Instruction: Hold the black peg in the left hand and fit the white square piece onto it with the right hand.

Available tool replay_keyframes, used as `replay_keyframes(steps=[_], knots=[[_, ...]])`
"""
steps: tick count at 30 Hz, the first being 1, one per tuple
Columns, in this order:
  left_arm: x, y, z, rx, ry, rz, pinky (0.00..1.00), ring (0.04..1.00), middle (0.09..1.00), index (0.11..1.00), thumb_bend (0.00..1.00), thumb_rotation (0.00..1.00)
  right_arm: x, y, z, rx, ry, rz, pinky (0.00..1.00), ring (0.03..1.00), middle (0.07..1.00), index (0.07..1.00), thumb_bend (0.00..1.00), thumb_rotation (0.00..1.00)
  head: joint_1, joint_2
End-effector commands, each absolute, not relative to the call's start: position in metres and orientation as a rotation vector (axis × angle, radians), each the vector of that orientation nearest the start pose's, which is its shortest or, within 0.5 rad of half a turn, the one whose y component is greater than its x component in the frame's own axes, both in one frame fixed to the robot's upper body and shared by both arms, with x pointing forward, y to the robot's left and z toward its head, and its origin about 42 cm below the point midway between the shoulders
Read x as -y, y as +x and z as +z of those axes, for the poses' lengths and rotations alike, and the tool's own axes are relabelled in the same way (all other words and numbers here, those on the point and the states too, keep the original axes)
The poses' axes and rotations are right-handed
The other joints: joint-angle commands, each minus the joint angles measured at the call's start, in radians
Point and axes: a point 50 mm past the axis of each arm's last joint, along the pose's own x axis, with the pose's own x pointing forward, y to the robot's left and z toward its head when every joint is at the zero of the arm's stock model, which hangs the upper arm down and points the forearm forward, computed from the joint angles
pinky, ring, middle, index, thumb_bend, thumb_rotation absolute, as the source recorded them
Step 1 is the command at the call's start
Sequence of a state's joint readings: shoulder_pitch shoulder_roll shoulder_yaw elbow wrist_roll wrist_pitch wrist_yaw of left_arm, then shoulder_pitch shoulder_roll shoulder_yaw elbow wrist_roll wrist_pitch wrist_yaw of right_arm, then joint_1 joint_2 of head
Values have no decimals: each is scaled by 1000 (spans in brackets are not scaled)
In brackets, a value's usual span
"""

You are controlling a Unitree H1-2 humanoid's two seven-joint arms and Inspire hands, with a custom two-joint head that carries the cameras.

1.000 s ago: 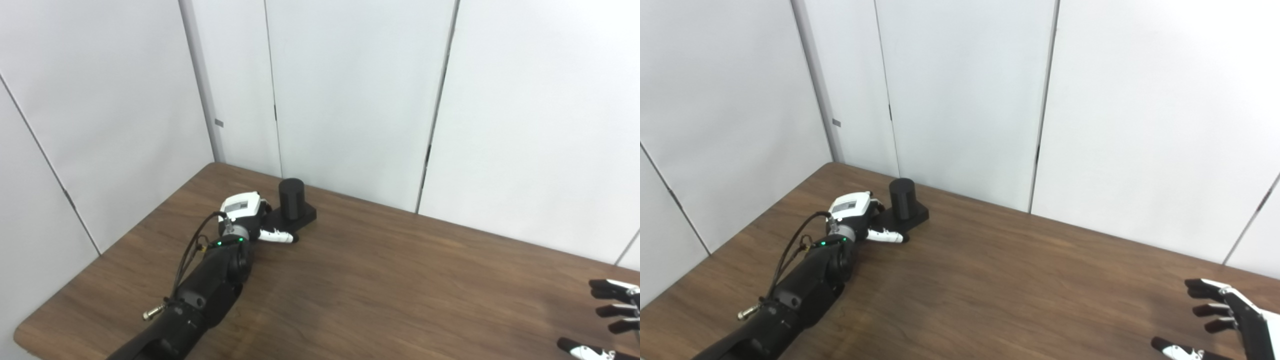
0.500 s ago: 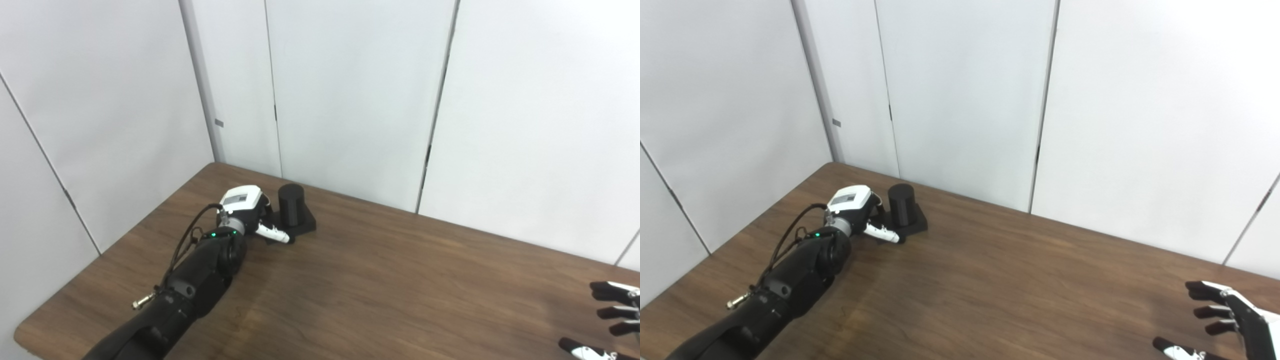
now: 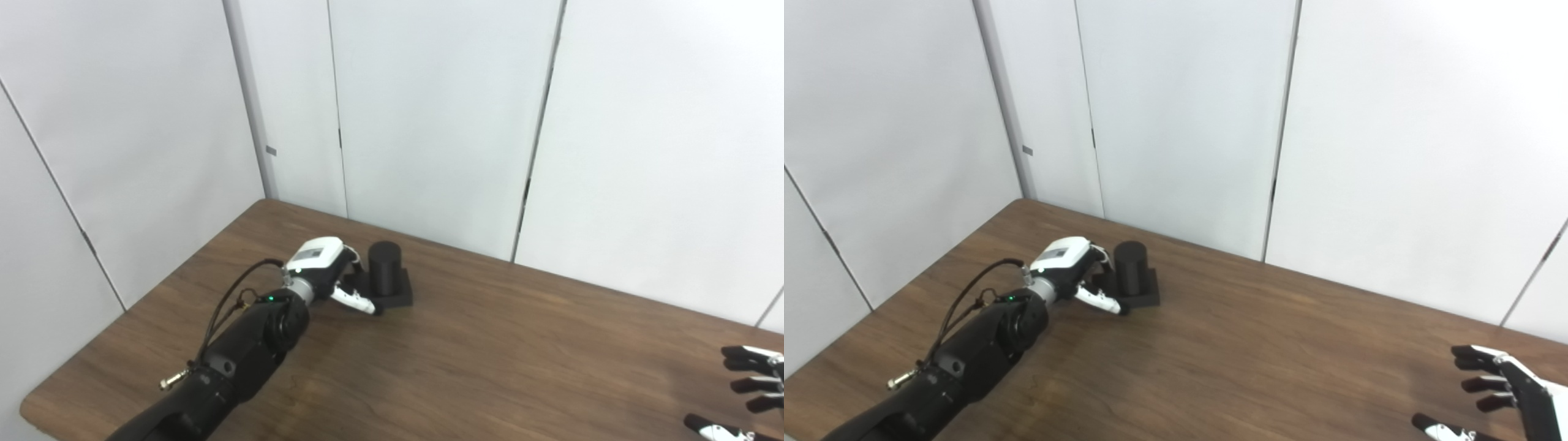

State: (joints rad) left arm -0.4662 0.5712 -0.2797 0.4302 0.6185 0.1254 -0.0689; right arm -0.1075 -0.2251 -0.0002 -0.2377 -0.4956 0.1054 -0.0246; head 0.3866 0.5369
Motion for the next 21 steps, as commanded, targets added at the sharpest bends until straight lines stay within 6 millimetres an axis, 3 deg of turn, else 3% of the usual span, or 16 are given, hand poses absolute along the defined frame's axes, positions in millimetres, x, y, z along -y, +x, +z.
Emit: replay_keyframes(steps=[1, 11, 21], knots=[[-340, 418, 149, -101, 1278, -244, 998, 972, 874, 492, 520, 71, 266, 314, 213, 340, -701, -127, 493, 590, 672, 676, 681, 0, -1, 1], [-307, 409, 134, 62, 1260, -449, 995, 967, 877, 493, 518, 82, 269, 319, 204, 331, -682, -113, 505, 613, 698, 686, 672, 0, -53, 22], [-269, 399, 131, 166, 1254, -582, 1000, 981, 890, 494, 520, 78, 276, 328, 185, 323, -645, -91, 509, 640, 730, 700, 648, 0, -186, 67]])
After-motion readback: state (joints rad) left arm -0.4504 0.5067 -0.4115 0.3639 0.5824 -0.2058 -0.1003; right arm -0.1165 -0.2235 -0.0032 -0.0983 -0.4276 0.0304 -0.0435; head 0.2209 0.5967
